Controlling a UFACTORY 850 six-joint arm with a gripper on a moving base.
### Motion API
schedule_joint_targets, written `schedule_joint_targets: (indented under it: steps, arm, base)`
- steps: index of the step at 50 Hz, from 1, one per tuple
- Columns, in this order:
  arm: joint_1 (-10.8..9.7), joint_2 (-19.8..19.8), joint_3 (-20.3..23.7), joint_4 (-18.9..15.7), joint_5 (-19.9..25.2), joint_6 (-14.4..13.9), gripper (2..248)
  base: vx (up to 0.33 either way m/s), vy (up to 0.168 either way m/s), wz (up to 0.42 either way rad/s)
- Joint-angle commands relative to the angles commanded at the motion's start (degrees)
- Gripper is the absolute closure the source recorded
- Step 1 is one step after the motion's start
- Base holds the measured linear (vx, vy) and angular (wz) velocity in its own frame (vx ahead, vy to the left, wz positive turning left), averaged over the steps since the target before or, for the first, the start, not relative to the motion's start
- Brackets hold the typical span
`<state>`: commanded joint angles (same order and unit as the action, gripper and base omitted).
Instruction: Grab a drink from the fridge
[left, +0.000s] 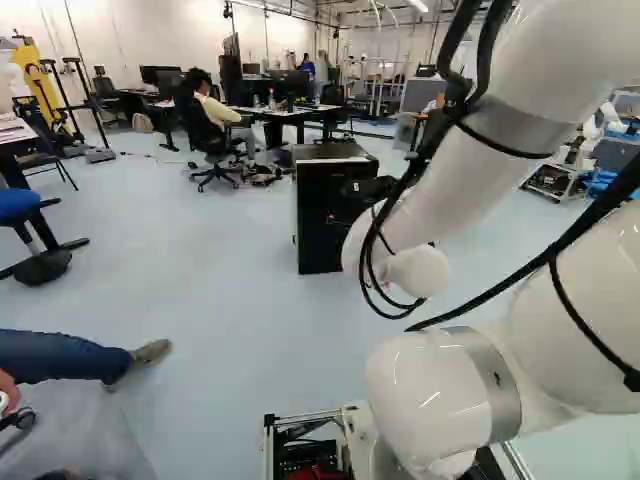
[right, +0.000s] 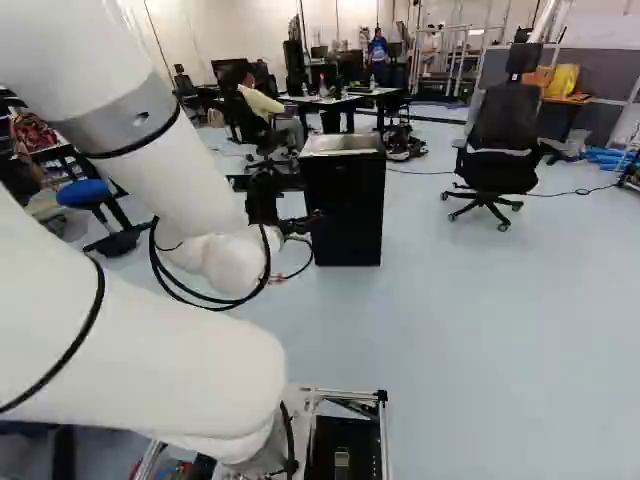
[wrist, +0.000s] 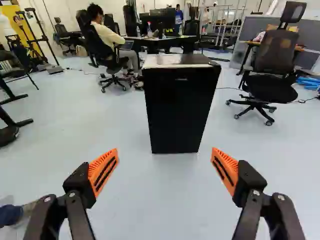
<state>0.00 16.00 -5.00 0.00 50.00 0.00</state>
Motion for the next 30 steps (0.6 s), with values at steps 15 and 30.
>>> schedule_joint_targets:
  steps: [15,30]
  arm:
    - [0.0,0.0,0.0,0.0,0.0,0.0,3]
    - [0.0,0.0,0.0,0.0,0.0,0.0,3]
  base:
    - [0.000,0.000,0.000]
    - [-0.004,0.003,0.048]
